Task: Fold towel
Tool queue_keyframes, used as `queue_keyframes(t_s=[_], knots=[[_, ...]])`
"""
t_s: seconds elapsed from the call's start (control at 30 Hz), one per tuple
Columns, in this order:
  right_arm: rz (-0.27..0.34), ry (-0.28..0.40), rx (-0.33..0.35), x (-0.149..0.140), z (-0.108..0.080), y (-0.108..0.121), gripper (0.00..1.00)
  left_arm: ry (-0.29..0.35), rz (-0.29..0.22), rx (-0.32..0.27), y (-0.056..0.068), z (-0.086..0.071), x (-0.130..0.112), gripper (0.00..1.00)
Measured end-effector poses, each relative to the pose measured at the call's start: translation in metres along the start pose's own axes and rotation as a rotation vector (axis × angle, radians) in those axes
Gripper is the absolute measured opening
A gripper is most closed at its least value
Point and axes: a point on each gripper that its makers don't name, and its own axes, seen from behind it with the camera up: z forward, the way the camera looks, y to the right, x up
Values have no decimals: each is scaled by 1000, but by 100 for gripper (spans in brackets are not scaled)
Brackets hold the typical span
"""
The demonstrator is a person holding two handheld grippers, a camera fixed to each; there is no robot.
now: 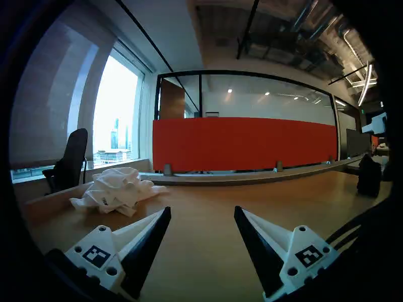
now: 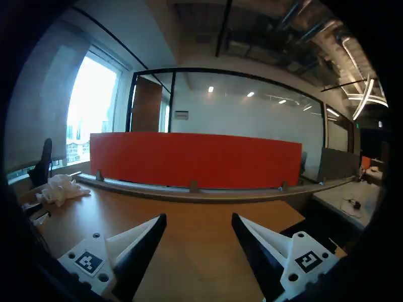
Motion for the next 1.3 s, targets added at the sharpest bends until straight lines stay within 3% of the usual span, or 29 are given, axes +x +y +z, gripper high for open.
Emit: queue_keyframes(t_s=[0.37,0.7,1.0,1.3], knots=[[-9,12,-11,-4,1,5,100,0,-1,1,-1,0,0,95],[7,49,-55,-6,2,34,100,0,-1,1,1,0,-1,96],[27,88,-51,-28,2,47,100,0,-1,1,1,0,-2,96],[27,94,-23,-69,7,49,100,0,-1,1,1,1,-2,96]])
